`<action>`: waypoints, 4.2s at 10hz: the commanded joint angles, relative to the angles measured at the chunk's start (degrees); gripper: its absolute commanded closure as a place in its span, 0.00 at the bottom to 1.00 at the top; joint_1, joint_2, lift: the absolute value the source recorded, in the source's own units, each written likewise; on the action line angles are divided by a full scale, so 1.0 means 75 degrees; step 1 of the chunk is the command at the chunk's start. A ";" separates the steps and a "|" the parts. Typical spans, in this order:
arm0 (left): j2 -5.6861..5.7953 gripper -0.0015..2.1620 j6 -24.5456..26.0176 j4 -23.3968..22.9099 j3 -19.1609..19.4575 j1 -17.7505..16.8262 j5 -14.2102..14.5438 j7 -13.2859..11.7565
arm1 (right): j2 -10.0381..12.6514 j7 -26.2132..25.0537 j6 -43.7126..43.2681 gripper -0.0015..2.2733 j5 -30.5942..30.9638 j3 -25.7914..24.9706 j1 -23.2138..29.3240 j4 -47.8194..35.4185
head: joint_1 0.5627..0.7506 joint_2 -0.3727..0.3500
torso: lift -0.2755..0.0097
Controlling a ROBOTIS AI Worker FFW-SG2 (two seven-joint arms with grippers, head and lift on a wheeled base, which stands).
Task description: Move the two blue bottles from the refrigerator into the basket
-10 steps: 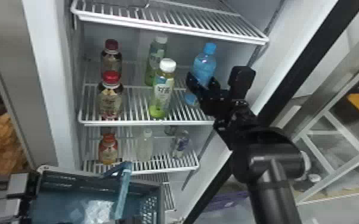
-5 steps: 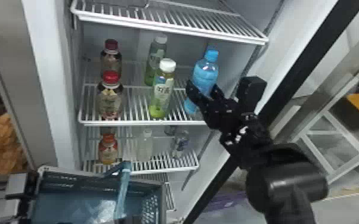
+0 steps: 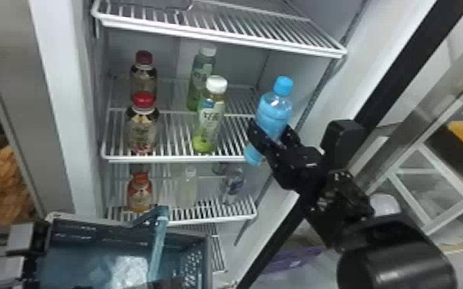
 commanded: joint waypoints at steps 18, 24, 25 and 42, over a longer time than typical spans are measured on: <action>0.0047 0.54 -0.0019 -0.0301 -0.0481 -0.0094 0.0141 -0.0047 | 0.0606 0.0584 -0.0078 0.33 -0.1182 0.0592 0.3360 -0.1706 | 0.70 0.03 | 0.97; 0.0023 0.54 -0.0056 -0.0301 -0.0340 -0.0113 0.0082 -0.0047 | 0.0606 0.0783 -0.0078 0.33 -0.1439 0.1061 0.3791 -0.1875 | 0.70 0.12 | 0.97; 0.0023 0.54 -0.0094 -0.0301 -0.0235 -0.0094 0.0012 -0.0047 | 0.0560 0.0783 -0.0097 0.33 -0.1475 0.1049 0.3866 -0.2063 | 0.70 0.13 | 0.97; -0.0024 0.54 -0.0150 -0.0358 0.0293 0.0075 -0.0059 -0.0047 | 0.1345 0.1216 -0.2459 0.10 -0.1240 -0.0521 0.5085 -0.1744 | 0.70 0.03 | 0.97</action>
